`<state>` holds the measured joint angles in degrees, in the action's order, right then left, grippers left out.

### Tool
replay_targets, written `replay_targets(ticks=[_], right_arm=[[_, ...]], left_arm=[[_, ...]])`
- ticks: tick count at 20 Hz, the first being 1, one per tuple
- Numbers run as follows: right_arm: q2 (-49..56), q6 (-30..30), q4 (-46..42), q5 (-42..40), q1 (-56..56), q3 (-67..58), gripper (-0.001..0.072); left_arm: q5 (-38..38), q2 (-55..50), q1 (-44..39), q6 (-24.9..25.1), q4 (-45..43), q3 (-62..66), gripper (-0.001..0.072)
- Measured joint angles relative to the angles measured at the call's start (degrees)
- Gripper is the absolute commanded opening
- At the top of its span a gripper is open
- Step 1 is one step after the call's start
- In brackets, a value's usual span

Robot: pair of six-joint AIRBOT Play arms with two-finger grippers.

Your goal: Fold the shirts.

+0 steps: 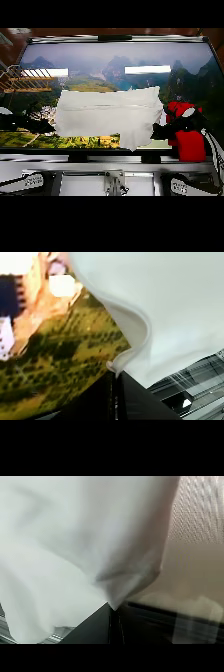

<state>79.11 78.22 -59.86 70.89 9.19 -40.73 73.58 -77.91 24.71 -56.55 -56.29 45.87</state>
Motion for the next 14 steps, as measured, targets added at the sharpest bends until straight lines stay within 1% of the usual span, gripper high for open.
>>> replay_targets(ticks=[3,6,9,12,14], right_arm=[[-0.5,-3.6,2.8,-0.6,0.0,-2.3,0.0066],[-1.1,-5.4,4.6,-0.3,-0.1,-9.7,0.0064],[-1.2,-5.6,4.5,-3.5,-2.1,-18.9,0.0064],[1.0,-3.3,1.6,-9.3,-3.4,-27.0,0.0064],[4.2,-1.8,0.7,-11.8,-4.0,-32.3,0.0064]], left_arm=[[0.0,0.1,0.0,0.0,0.0,3.1,0.0032],[-0.1,0.3,-0.2,0.1,0.0,9.2,0.0032],[-2.9,-0.1,-2.1,-2.0,0.3,15.9,0.0031],[-7.1,-2.6,-5.1,-5.2,0.5,22.1,0.0032],[-8.8,-5.8,-6.6,-7.4,0.5,25.8,0.0032]])
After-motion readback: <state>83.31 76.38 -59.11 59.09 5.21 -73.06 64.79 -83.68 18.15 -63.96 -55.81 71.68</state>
